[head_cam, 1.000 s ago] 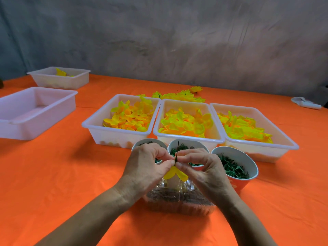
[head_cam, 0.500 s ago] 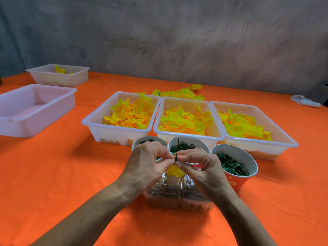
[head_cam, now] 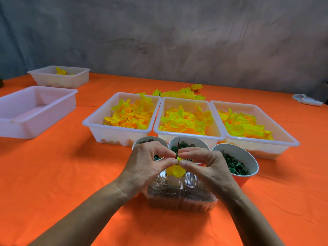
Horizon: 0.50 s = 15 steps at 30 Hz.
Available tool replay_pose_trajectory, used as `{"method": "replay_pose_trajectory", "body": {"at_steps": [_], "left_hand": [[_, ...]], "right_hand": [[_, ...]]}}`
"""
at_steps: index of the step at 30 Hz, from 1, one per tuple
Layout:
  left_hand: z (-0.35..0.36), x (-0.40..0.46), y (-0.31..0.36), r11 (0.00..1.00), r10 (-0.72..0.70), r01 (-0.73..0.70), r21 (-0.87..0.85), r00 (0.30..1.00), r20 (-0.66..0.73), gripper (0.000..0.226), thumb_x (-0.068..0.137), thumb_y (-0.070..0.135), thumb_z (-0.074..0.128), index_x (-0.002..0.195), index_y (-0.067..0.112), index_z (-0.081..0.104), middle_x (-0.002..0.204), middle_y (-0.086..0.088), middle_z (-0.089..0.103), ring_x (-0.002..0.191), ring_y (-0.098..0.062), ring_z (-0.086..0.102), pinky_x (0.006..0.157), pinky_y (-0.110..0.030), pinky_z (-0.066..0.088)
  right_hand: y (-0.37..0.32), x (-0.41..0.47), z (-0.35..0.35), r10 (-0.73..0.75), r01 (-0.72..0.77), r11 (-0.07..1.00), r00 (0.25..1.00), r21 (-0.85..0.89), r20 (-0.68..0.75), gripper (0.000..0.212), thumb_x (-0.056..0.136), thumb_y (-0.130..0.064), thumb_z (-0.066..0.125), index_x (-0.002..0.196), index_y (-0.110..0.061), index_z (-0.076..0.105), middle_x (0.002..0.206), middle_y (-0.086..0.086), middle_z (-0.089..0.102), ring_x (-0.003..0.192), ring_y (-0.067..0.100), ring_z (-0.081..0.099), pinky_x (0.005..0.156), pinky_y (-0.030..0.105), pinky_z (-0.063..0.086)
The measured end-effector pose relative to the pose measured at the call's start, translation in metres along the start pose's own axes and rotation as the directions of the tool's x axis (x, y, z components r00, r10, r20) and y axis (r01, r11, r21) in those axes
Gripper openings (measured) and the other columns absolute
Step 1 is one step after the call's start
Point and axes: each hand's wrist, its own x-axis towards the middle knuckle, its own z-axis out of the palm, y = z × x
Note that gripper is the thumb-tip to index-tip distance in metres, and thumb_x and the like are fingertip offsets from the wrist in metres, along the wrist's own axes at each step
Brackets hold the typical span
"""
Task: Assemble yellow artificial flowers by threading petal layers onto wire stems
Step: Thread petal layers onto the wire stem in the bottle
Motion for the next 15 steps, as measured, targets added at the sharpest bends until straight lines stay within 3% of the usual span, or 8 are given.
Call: {"method": "replay_pose_trajectory", "body": {"at_steps": [9,12,15], "left_hand": [[0.0,0.004,0.003,0.994,0.08,-0.08,0.078,0.997,0.003,0.009,0.073,0.012,0.079,0.079,0.007,0.075,0.078,-0.001,0.07,0.076,-0.006,0.062,0.073,-0.021,0.049],[0.0,0.004,0.003,0.992,0.083,-0.082,0.093,0.997,-0.001,0.01,0.073,0.013,0.08,0.079,0.007,0.076,0.079,0.0,0.07,0.078,-0.009,0.063,0.074,-0.022,0.048],[0.0,0.004,0.002,0.992,0.078,-0.078,0.097,0.997,0.002,0.01,0.073,0.014,0.08,0.079,0.009,0.075,0.079,0.001,0.07,0.079,-0.01,0.064,0.075,-0.022,0.049]], "right_hand": [[-0.003,-0.003,0.003,0.045,-0.045,0.997,0.999,0.058,0.005,0.006,0.074,-0.007,0.075,0.079,-0.011,0.076,0.093,0.004,0.073,0.086,0.01,0.069,0.068,0.017,0.051],[-0.004,-0.008,0.002,0.082,-0.078,0.995,0.994,0.067,-0.07,0.014,0.071,-0.023,0.076,0.083,-0.017,0.076,0.081,-0.001,0.075,0.072,0.007,0.068,0.062,0.016,0.05],[-0.003,-0.012,-0.002,0.162,-0.147,0.982,0.979,0.118,-0.125,0.014,0.073,-0.015,0.077,0.087,-0.015,0.075,0.078,0.002,0.074,0.071,0.008,0.067,0.063,0.02,0.051]]}}
